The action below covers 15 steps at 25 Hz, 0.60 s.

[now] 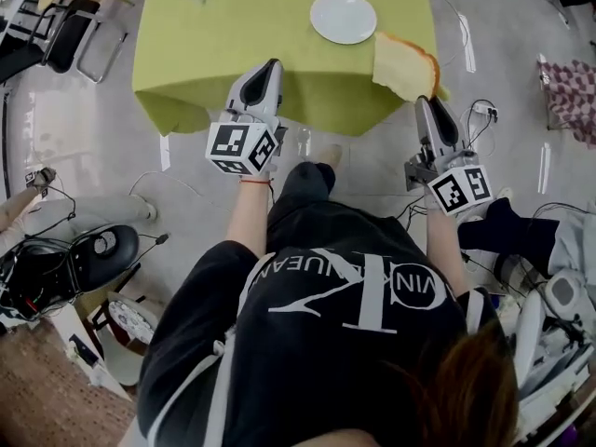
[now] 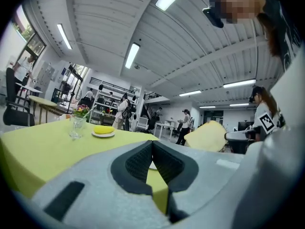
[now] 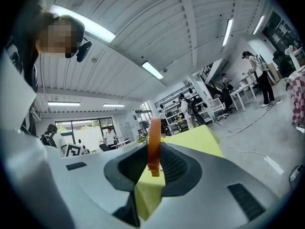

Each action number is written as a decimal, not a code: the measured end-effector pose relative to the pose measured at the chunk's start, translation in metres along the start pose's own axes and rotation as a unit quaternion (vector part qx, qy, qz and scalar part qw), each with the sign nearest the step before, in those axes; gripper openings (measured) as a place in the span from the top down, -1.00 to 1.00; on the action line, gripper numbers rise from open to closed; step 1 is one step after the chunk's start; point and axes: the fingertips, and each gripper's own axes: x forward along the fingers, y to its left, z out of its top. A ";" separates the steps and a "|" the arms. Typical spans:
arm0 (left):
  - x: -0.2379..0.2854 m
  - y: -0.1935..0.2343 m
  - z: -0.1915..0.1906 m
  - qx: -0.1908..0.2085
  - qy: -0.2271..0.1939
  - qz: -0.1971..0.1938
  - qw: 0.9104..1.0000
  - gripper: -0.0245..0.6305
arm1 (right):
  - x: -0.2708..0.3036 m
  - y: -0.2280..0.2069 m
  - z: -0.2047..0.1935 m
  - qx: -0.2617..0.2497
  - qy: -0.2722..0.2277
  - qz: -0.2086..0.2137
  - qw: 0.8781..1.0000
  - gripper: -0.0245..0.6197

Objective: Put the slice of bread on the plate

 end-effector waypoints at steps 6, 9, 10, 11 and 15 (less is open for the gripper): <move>0.044 0.031 0.006 -0.002 0.001 0.002 1.000 0.92 | 0.047 -0.022 0.001 0.009 0.008 0.001 1.000 0.68; 0.056 0.039 0.008 -0.003 0.003 -0.002 1.000 0.92 | 0.064 -0.023 0.004 0.012 0.009 0.002 1.000 0.68; 0.061 0.040 0.008 -0.003 0.004 -0.004 1.000 0.92 | 0.069 -0.024 0.004 0.013 0.010 0.003 1.000 0.68; 0.067 0.041 0.007 -0.005 0.005 -0.005 1.000 0.92 | 0.073 -0.026 0.005 0.015 0.011 0.004 1.000 0.68; 0.082 0.035 -0.002 -0.012 0.016 -0.015 1.000 0.92 | 0.082 -0.030 0.003 0.031 0.022 0.007 0.999 0.68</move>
